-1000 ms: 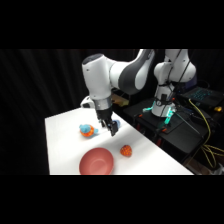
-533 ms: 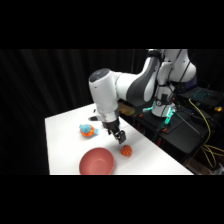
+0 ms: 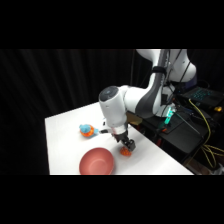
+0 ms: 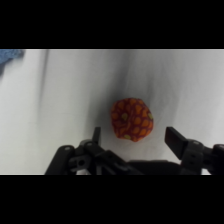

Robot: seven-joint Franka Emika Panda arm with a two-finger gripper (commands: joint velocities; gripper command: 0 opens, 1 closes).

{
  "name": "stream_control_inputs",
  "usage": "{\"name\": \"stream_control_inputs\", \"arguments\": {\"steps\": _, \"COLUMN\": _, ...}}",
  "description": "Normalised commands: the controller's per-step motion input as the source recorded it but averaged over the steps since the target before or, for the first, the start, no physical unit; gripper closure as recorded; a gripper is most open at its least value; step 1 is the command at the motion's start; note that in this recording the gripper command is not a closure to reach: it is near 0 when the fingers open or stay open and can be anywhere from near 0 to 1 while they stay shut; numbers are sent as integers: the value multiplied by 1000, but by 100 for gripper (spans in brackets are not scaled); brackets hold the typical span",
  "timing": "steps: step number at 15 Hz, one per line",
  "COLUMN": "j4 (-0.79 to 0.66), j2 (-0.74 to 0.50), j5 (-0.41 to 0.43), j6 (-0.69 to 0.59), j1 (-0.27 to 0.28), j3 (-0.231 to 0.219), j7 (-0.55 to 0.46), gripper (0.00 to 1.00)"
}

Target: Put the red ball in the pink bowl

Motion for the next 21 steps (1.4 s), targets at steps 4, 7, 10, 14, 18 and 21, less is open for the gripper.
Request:
{"name": "stream_control_inputs", "arguments": {"steps": 4, "j4": -59, "j2": 38, "j5": 176, "j6": 170, "j1": 1, "j3": 60, "j7": -82, "gripper": 0}}
{"name": "stream_control_inputs", "arguments": {"steps": 7, "j4": -60, "j2": 35, "j5": 168, "j6": 163, "j1": -43, "j3": 37, "j7": -132, "gripper": 0}}
{"name": "stream_control_inputs", "arguments": {"steps": 10, "j4": -82, "j2": 12, "j5": 140, "j6": 155, "j1": -56, "j3": 23, "j7": -146, "gripper": 34}}
{"name": "stream_control_inputs", "arguments": {"steps": 14, "j4": -69, "j2": -37, "j5": 113, "j6": 142, "j1": -44, "j3": 12, "j7": -131, "gripper": 100}}
{"name": "stream_control_inputs", "arguments": {"steps": 18, "j4": -78, "j2": -109, "j5": 63, "j6": 119, "j1": -8, "j3": -15, "j7": -78, "gripper": 66}}
{"name": "stream_control_inputs", "arguments": {"steps": 21, "j4": -119, "j2": -310, "j5": 30, "j6": -55, "j1": -19, "j3": -41, "j7": -45, "gripper": 17}}
